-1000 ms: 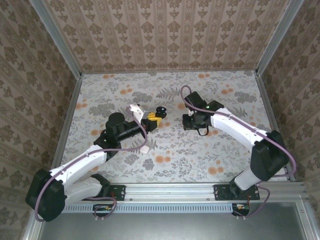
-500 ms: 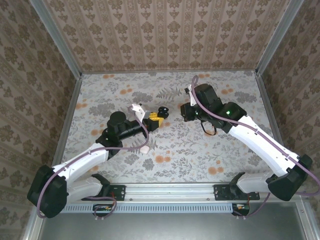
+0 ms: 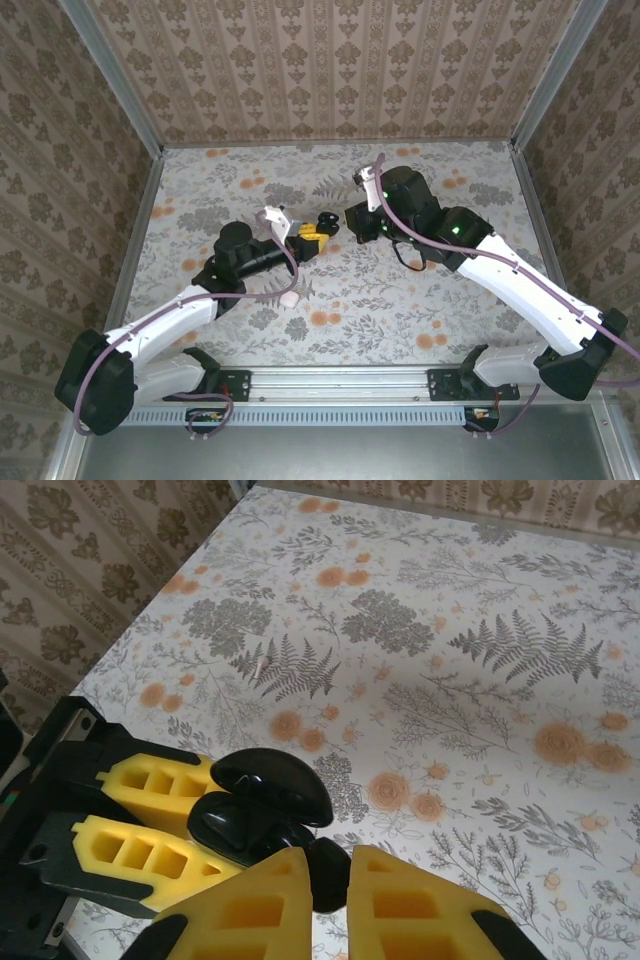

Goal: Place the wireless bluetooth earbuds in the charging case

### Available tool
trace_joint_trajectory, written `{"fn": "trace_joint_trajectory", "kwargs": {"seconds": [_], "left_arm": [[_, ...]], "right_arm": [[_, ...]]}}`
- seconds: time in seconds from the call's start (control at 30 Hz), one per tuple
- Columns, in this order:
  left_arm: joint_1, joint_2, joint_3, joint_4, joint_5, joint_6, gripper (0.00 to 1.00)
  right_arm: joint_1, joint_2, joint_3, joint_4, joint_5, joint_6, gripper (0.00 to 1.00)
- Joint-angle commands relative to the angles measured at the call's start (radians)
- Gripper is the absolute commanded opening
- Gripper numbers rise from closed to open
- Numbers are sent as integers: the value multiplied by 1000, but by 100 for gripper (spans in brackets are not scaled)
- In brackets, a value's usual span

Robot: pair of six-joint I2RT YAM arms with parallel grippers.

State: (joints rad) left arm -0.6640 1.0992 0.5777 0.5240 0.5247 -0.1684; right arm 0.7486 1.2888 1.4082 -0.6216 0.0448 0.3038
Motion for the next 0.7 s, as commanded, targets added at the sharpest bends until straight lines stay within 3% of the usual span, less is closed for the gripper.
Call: {"fn": "trace_joint_trajectory", "kwargs": {"seconds": [0.0,0.67], "left_arm": [[-8,-4,37,30,23,-26,0],[-7,-33,67,-15,4,-75,0]], "right_arm": [[16,3,35,49,-14,-47,12],[55,66,34,82,19,-141,12]]}}
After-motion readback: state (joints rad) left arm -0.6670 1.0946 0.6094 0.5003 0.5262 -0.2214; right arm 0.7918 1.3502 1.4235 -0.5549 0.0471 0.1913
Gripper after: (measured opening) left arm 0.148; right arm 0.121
